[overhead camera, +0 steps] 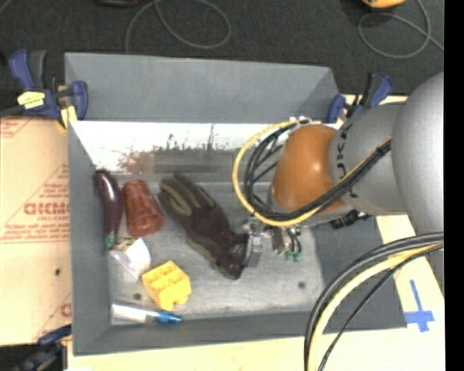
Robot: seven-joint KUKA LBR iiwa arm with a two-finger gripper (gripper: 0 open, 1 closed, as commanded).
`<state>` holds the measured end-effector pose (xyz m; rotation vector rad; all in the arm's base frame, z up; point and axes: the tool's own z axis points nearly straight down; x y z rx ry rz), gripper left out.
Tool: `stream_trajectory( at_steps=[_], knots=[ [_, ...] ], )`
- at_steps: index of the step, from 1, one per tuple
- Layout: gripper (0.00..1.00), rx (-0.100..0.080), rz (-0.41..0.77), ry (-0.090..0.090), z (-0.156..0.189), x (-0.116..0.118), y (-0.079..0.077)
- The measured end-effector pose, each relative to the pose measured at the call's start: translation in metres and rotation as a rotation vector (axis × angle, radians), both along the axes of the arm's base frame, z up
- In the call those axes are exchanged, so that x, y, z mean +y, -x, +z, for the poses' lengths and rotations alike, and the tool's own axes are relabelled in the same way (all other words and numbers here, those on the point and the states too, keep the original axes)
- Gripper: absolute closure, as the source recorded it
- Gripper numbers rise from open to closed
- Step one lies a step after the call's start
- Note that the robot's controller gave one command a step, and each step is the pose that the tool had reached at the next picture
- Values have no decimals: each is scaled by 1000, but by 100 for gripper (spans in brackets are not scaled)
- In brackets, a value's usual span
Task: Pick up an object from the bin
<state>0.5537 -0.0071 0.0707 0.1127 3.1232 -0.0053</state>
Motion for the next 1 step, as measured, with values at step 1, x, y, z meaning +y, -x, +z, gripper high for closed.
stream_trajectory(
  at_steps=[1],
  knots=[
    [100, -12, 21, 0, 179, 0, -15]
  ],
)
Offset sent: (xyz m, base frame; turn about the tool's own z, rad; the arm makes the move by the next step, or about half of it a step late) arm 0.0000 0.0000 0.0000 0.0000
